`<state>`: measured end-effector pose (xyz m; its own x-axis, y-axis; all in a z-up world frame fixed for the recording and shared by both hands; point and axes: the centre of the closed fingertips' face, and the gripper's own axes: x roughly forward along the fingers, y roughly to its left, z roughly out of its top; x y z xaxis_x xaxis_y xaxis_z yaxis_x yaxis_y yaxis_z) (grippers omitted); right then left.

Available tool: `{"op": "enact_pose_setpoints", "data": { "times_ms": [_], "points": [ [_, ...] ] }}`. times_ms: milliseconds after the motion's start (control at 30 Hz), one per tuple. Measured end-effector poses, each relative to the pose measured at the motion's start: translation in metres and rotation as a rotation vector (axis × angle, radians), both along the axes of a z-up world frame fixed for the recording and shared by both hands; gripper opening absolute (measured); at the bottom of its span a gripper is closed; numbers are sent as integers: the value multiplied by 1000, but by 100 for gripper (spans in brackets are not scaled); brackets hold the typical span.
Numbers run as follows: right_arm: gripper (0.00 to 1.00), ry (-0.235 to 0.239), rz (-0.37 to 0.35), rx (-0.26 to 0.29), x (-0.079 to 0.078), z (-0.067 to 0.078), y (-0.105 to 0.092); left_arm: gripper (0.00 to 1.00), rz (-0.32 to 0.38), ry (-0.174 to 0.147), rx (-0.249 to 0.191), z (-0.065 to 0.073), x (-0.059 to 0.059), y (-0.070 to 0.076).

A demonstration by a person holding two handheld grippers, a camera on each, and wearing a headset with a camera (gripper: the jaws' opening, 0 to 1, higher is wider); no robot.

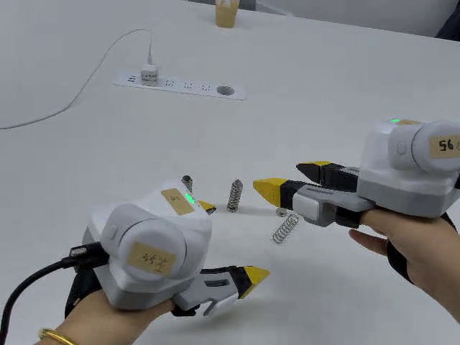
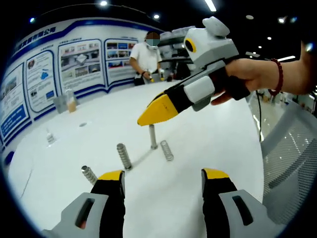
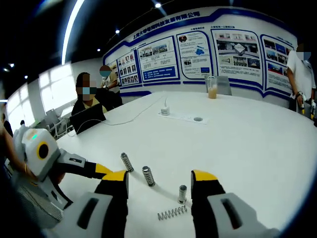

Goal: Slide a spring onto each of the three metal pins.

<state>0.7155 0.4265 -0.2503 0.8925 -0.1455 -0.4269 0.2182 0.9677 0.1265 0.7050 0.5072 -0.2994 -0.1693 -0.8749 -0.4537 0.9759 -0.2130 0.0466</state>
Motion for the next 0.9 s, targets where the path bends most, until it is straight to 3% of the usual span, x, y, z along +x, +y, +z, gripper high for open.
{"op": "enact_pose_setpoints", "data": {
  "times_ms": [433, 700, 900],
  "points": [
    [53, -39, 10, 22, -33, 3, 3, 54, -6, 3, -4, -8, -9, -25],
    [53, -59, -9, 40, -52, 4, 1, 50, -3, 63, 2, -12, -18, -40],
    [53, -71, -27, 47, -64, 5, -1, 43, 10, 65, 2, -16, -20, -50]
  ]
}}
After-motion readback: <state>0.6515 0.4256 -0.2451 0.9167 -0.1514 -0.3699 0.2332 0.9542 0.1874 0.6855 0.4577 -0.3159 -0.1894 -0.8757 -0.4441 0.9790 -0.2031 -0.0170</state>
